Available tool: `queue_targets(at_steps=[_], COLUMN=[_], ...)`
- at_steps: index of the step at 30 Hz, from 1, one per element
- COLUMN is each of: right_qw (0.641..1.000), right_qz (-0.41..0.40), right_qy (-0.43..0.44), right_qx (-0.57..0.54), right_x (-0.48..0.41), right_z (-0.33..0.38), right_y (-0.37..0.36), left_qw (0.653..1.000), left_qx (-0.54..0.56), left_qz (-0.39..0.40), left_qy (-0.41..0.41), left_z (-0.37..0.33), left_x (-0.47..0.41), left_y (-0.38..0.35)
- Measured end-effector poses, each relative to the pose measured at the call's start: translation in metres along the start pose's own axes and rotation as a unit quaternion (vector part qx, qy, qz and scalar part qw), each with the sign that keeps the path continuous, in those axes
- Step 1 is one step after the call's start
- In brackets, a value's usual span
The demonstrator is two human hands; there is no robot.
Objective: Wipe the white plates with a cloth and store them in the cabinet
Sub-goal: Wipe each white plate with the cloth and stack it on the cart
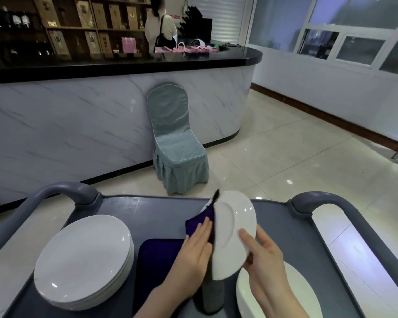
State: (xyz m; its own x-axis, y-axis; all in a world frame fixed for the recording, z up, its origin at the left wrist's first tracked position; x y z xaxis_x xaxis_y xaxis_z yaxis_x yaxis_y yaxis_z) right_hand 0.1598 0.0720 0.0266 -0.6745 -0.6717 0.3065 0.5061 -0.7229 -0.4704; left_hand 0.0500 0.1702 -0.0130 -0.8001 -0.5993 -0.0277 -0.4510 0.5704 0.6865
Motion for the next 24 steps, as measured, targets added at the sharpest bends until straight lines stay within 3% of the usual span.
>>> queue_targets(at_steps=[3,8,11,13,16,18,22,24], right_qw=[1.000,1.000,1.000,1.000,1.000,1.000,0.999,0.998], right_qz=[0.015,-0.002,-0.001,-0.004,0.014,0.023,0.010,0.017], right_qy=[0.002,0.017,0.021,0.016,0.010,0.019,0.034,0.046], right_qx=[0.001,-0.004,-0.005,-0.006,0.003,0.009,0.021,0.034], right_x=[0.004,-0.009,-0.009,-0.006,0.002,0.002,-0.008,-0.009], right_z=[-0.003,0.013,0.014,0.009,-0.001,0.001,0.015,0.020], right_y=[-0.006,-0.009,-0.004,0.001,0.001,-0.002,-0.001,0.000], left_qw=[0.999,0.997,0.996,0.998,0.993,0.986,0.996,0.995], left_qx=[0.036,0.055,0.046,0.037,0.105,0.140,0.088,0.091], left_qz=[-0.016,0.005,0.006,0.009,-0.007,-0.034,0.008,0.031], left_qy=[0.036,-0.062,-0.073,-0.053,0.052,0.079,-0.015,-0.022], left_z=[-0.003,-0.036,-0.032,-0.023,-0.002,-0.004,-0.039,-0.036], left_x=[-0.014,0.000,0.007,0.004,-0.006,-0.008,0.002,0.000], left_y=[0.012,-0.002,-0.011,-0.012,-0.004,0.002,-0.014,-0.020])
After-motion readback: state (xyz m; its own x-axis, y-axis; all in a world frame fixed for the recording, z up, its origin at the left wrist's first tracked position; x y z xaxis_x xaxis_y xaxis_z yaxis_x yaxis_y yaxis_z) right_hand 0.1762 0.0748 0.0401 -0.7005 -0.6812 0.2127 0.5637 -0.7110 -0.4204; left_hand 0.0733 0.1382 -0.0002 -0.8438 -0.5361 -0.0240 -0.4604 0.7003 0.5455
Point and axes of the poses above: each hand's wrist, its own x-axis away from the middle knuckle, its own y-axis out of the back of the hand, z = x × y, the point moved 7 cm from there along -x, towards the middle knuckle, and after that the axes turned 8 degrees about -x, right-handed, at the moved point
